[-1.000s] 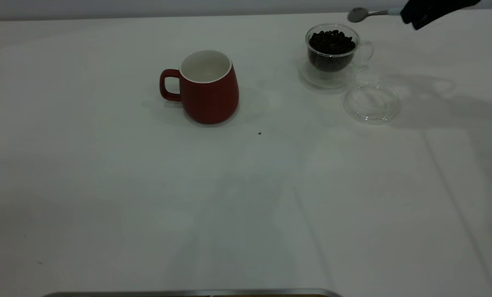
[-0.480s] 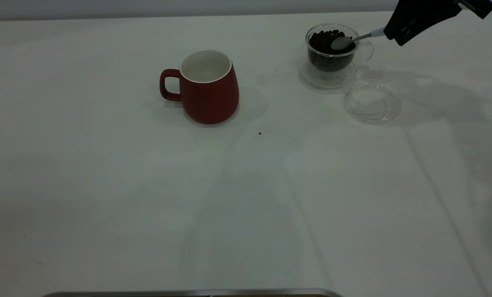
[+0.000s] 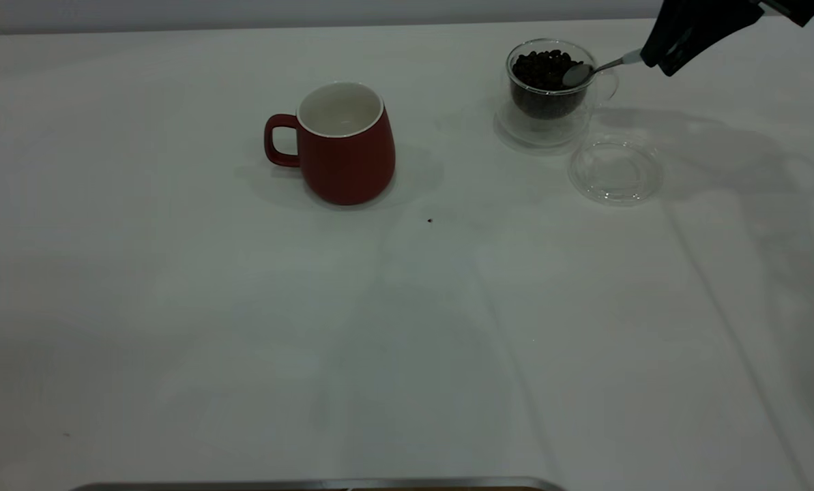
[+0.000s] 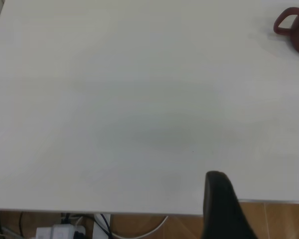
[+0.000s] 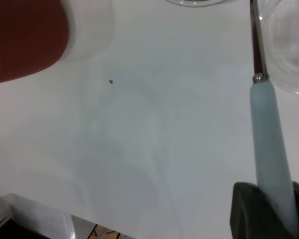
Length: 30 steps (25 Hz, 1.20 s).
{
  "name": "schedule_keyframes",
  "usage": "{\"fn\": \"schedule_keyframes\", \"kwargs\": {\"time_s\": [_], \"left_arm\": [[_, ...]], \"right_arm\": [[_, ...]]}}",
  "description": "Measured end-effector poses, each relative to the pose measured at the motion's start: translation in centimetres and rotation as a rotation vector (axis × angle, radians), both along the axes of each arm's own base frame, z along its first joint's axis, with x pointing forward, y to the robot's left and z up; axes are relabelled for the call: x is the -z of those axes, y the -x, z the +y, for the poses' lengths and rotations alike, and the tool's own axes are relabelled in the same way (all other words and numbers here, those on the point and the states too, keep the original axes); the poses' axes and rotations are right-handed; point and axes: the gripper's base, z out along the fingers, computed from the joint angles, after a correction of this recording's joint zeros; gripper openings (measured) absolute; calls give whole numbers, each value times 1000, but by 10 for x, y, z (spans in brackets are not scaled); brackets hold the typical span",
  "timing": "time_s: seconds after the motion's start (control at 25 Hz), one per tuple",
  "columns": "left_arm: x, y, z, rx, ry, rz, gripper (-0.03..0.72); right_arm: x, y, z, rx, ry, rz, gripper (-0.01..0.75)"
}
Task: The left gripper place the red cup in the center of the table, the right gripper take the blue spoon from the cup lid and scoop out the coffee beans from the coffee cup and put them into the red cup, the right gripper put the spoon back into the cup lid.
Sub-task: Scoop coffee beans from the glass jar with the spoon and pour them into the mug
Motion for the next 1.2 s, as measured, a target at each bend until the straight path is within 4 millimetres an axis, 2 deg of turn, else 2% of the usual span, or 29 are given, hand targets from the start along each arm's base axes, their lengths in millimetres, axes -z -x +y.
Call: {"fn": "schedule_keyframes", "kwargs": {"time_s": [0.4,0.64,1.2], "left_arm": [[0,0,0,-1,1,0,467],[0,0,0,-1,1,0,467],[0,0,0,-1,1,0,467]], "right_arm": [[16,-13,20,-37,6,23,118],[26,-17,23,-25,-15,34,118],[27,-18,-1,-39,-78,-13,117]]}}
